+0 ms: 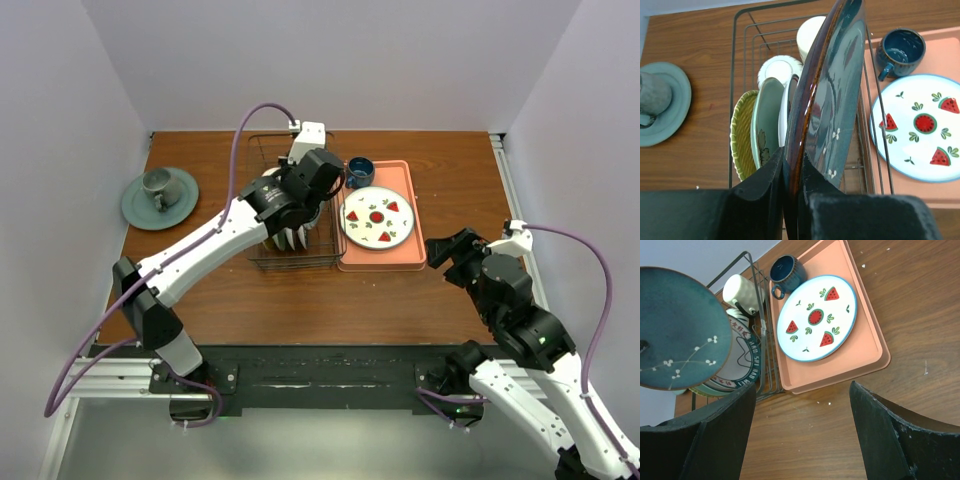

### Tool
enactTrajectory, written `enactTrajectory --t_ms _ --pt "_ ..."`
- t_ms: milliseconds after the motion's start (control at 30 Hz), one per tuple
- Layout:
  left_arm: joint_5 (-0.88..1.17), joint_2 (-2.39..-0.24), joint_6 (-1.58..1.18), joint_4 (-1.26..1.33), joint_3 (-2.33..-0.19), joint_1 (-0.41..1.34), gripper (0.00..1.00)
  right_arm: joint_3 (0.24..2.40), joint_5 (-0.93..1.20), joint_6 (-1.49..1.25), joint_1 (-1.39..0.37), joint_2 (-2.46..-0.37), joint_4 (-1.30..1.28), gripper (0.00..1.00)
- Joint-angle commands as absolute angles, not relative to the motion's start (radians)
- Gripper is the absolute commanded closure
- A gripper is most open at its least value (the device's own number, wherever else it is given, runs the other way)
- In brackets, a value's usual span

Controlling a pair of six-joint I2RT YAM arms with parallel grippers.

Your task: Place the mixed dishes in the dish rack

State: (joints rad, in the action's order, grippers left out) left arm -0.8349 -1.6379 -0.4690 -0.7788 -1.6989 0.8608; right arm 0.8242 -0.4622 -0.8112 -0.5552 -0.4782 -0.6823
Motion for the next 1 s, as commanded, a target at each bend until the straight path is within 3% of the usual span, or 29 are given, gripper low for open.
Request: enactTrajectory --t_ms 0,967 --pt "-1.046 -1.646 -0.525 -0.722 -1.809 0.865 1.00 0.811 -0.495 -0.828 -0.555 -0.491 -0.657 0.21" --pt "-1.276 -1.940 -0.747 -1.137 -2.052 0.891 1.00 0.785 -0.500 -0.833 -0.555 -0.492 -0.661 0.21"
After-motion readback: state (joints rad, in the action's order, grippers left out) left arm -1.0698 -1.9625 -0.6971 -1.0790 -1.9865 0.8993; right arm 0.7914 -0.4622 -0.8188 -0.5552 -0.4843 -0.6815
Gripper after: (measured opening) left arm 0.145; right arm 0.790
